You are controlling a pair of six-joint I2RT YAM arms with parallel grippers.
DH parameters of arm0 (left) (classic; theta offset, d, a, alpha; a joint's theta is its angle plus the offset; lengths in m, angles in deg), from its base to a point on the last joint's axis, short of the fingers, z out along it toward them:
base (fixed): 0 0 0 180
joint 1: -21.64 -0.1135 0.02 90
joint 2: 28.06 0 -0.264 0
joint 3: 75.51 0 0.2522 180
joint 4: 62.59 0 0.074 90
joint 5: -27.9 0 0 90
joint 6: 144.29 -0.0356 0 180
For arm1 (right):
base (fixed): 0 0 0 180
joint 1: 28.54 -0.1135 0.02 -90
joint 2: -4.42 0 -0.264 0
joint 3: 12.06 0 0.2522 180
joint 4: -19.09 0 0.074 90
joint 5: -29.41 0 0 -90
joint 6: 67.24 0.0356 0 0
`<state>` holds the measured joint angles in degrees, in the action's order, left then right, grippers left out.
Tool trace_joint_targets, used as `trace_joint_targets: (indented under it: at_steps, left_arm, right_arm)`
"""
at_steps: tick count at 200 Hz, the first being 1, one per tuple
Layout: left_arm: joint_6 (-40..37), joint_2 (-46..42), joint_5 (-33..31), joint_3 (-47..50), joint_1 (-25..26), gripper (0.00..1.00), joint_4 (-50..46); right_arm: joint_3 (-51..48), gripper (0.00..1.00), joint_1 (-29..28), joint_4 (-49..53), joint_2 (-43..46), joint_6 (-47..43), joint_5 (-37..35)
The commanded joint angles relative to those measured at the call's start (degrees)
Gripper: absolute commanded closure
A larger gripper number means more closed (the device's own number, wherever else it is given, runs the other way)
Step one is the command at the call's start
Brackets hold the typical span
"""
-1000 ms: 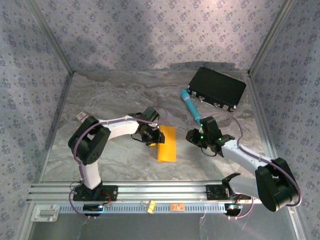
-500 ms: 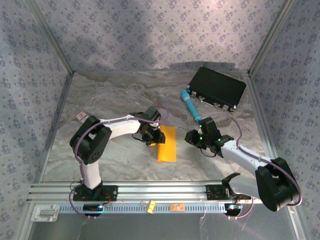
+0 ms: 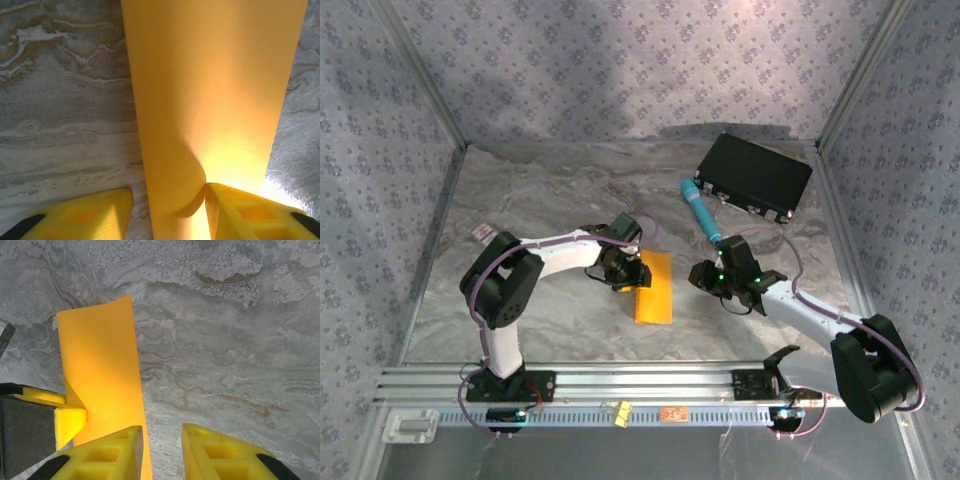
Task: Fold a paper plane with a square sheet of paper (pick it up from the middle)
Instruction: Hold the square sheet of paper at the center of the table.
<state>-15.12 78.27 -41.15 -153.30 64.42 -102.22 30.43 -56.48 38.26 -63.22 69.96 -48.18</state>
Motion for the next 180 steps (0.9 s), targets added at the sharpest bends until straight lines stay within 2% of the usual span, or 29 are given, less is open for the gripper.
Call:
trace_joint_targets:
  at_steps: [1,112,132,159,180]
  left_arm:
    - [-1.8,4.69,-4.87,0.84,0.51,0.54,0.48]
    - [-1.47,5.43,-5.04,0.71,0.46,0.54,0.42]
    - [-1.47,5.39,-5.09,0.75,0.47,0.54,0.47]
    - [-1.45,5.39,-5.11,0.75,0.46,0.55,0.56]
    - [-1.19,5.46,-5.13,0.83,0.52,0.55,0.54]
  right_arm:
    - [-0.44,0.72,-0.51,0.55,-0.39,0.48,-0.15]
    - [1.69,0.74,-2.37,-2.41,-4.78,-0.18,2.33]
    - [1.99,0.79,-2.94,-4.3,-5.95,-0.44,3.56]
    - [3.18,0.89,-3.88,-6.98,-8.82,-0.72,6.35]
    - [4.38,0.92,-4.86,-6.03,-10.29,-0.62,4.31]
